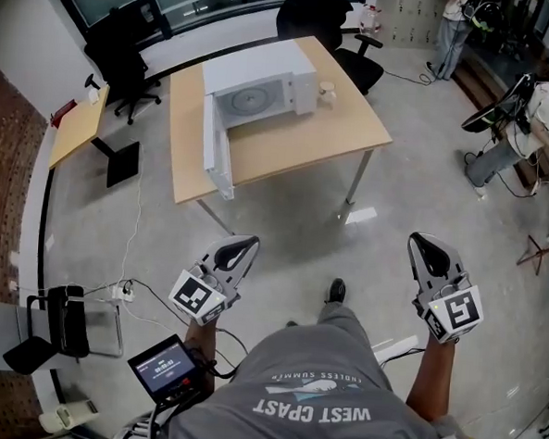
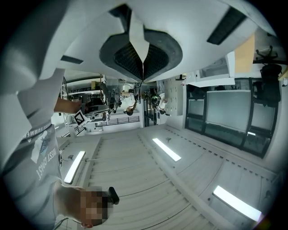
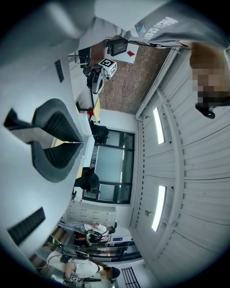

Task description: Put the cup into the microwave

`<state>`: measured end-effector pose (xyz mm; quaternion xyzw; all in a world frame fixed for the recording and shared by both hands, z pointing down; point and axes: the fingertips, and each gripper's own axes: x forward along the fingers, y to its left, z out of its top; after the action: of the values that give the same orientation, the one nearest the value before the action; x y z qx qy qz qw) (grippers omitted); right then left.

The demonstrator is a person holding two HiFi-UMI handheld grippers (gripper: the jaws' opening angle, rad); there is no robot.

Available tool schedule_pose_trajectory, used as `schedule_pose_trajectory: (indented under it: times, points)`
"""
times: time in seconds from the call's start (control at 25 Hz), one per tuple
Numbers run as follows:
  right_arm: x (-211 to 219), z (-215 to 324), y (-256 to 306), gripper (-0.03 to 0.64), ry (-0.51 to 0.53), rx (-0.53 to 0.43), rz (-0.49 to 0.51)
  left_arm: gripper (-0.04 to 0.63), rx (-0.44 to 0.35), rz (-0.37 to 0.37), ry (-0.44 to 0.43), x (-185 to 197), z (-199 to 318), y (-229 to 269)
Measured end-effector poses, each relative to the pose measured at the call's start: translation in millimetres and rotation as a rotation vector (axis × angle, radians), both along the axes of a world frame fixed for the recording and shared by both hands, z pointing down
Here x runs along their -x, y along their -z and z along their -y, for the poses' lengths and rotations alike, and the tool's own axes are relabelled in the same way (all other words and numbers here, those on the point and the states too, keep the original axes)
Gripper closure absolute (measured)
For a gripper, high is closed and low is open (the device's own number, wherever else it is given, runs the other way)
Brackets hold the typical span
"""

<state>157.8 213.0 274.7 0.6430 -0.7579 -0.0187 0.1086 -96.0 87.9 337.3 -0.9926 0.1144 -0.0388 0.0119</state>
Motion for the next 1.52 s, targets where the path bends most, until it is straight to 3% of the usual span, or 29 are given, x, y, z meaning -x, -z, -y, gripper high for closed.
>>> schedule_pose_trajectory:
  times: [0.24,0.36,0.68,0.92,1.08,1.2,1.52]
  points:
    - [-17,71,-14,0.597,0.034,-0.004,0.032,0.574,0.014,0.050,0.063,1,45,-8]
    - [-27,116,-18,0.597,0.074,-0.014,0.041,0.574,0.013,0.038,0.094,-6,73,-6]
    - [-81,242,-28,0.597,0.129,-0.011,0.080,0.573,0.031,0.053,0.156,-58,160,-8]
    - [-136,338,-49,0.597,0.157,0.038,0.102,0.573,0.069,0.071,0.205,-103,224,-16]
    - [-170,404,-69,0.597,0.172,0.071,0.101,0.574,0.093,0.124,0.248,-122,260,-30]
    - [-191,453,-90,0.597,0.180,0.096,0.107,0.574,0.097,0.113,0.261,-136,276,-34]
    - [-235,570,-167,0.597,0.174,0.191,0.099,0.574,0.134,0.214,0.334,-138,304,-62]
